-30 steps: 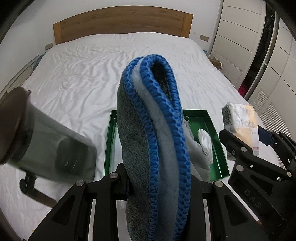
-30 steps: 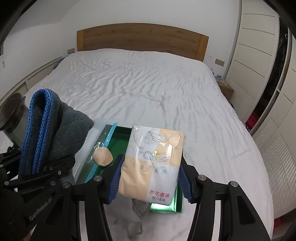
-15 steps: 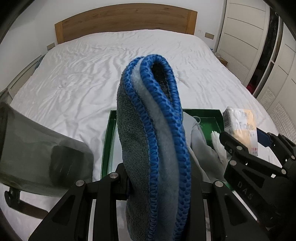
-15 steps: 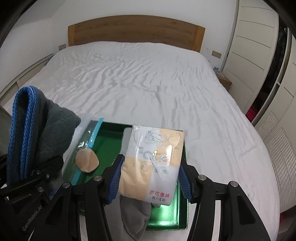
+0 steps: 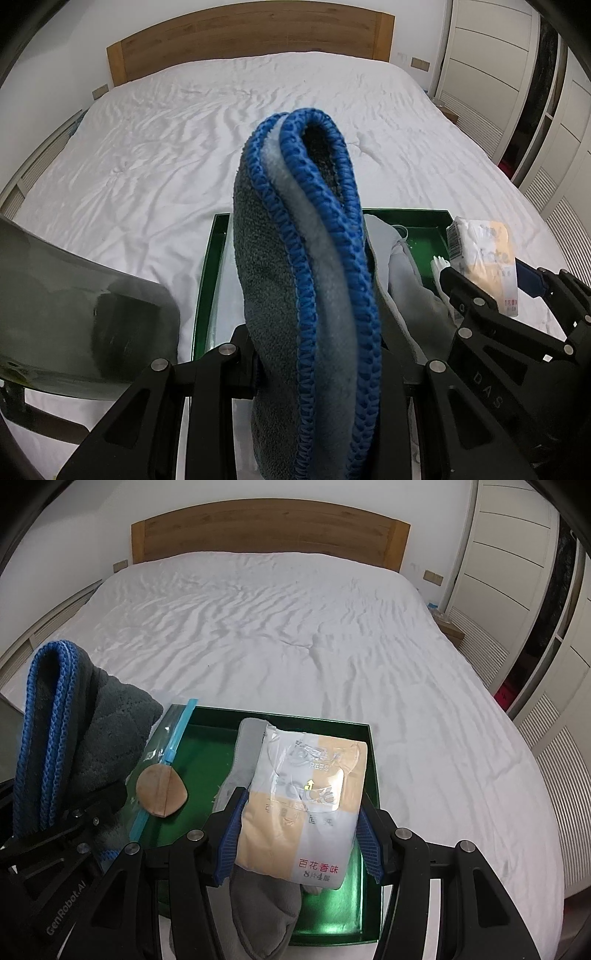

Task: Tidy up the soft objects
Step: 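Carry the grey-blue towel and tissue pack over the green tray with both tools, then lower the towel and tissue pack into the tray and open both tools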

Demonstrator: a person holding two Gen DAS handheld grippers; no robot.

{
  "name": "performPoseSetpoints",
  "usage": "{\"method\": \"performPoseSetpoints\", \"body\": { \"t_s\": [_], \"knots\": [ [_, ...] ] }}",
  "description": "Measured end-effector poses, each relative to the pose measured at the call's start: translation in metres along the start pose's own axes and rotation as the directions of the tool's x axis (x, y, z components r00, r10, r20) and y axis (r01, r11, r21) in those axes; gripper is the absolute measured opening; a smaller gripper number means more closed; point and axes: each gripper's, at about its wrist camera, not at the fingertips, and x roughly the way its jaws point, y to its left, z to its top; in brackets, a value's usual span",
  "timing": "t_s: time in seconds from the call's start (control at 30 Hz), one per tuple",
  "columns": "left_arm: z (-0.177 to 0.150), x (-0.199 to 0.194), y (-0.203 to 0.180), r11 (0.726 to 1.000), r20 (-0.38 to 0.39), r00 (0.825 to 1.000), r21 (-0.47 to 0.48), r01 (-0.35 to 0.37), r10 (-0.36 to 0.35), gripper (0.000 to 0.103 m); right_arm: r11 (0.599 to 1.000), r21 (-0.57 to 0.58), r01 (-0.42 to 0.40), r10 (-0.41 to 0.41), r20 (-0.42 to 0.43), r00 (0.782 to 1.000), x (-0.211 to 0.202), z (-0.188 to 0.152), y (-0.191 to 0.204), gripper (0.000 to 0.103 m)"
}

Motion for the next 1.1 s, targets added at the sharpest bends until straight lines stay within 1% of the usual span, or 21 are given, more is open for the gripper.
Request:
{"method": "performPoseSetpoints", "body": {
  "t_s": [0.57,1.1],
  "knots": [
    [0.002,0.023,0.001,1.000,-0.027,1.000,-0.007,-0.014,0.014,0.026,1.000,-0.017,0.004,-0.004,-0.027,1.000,0.027,0.002,0.002,0.054],
    [0.001,0.036,-0.005,1.000,-0.044,0.999,0.001,-0.025,0.025,0.028,1.000,-0.018,0.002,-0.003,-0.038,0.999,0.043,0.001,0.001,0.054]
  ]
}}
